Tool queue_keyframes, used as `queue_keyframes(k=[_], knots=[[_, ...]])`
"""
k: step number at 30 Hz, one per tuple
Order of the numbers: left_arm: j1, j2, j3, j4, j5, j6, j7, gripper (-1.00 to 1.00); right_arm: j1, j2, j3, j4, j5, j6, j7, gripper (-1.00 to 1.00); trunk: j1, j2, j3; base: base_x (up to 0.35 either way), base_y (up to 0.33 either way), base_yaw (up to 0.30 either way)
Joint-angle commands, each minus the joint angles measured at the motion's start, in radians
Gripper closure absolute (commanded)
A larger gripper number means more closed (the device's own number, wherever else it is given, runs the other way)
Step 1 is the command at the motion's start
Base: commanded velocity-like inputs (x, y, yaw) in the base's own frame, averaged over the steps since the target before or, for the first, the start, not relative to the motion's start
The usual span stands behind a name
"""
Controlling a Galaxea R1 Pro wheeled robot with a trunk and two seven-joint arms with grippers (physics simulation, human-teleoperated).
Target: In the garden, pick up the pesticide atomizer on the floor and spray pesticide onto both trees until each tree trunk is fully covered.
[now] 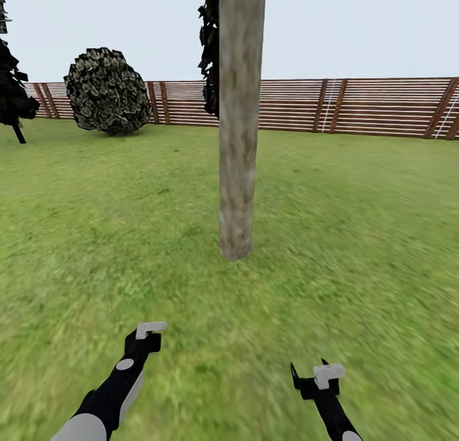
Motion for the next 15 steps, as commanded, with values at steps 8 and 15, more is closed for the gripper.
queue_keyframes(k=[8,15], knots=[[-0.001,0.0,0.002,0.001,-0.007,-0.003,0.002,1.0,-0.001,0.0,-0.002,0.0,0.008,-0.003,0.0,-1.0,0.0,0.0,-0.001,0.338,0.073,0.0],[-0.001,0.0,0.002,0.001,-0.007,-0.003,0.002,1.0,-0.001,0.0,-0.001,0.0,0.008,-0.003,0.0,-1.0,0.0,0.0,-0.001,0.338,0.073,0.0]])
